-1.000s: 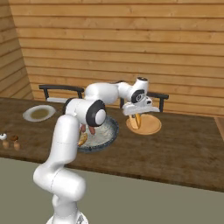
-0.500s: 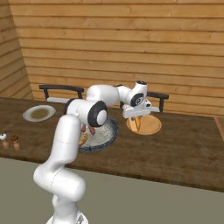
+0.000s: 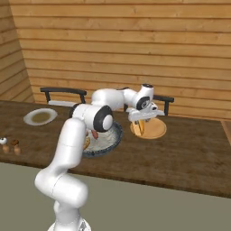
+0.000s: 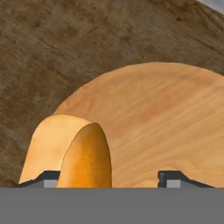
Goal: Place one bun and one sausage from the bowl on each plate.
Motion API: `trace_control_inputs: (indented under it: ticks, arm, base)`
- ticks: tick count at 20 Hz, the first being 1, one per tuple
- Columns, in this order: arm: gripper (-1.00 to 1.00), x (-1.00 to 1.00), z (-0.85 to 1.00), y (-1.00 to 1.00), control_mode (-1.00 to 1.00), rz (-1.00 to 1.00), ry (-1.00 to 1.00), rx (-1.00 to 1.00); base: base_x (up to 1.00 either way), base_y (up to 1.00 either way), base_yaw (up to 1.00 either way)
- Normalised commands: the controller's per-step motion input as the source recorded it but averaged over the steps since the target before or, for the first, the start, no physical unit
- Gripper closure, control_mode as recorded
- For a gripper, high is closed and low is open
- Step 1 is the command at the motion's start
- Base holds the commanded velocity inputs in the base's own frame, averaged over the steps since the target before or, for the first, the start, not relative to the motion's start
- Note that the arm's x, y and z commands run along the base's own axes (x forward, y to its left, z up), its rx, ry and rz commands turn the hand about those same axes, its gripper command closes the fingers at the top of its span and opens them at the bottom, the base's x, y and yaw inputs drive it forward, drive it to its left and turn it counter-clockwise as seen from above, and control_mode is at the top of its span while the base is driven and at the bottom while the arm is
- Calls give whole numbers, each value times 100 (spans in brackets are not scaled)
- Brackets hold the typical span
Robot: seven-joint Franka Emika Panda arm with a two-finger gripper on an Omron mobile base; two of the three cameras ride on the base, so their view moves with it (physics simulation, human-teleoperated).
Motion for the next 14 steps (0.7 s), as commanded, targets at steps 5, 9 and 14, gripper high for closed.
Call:
trace_control_inputs:
  ticks: [5,9,14]
  arm:
    - [-100,3,0,-1,-100,1,1,1]
    - [-100,-5,-3,16,-100,0,1,5]
    - [-100,-20,33,2,-100,-1,-2,-1]
  base:
    - [0,0,0]
    - [0,0,0]
    - [0,0,0]
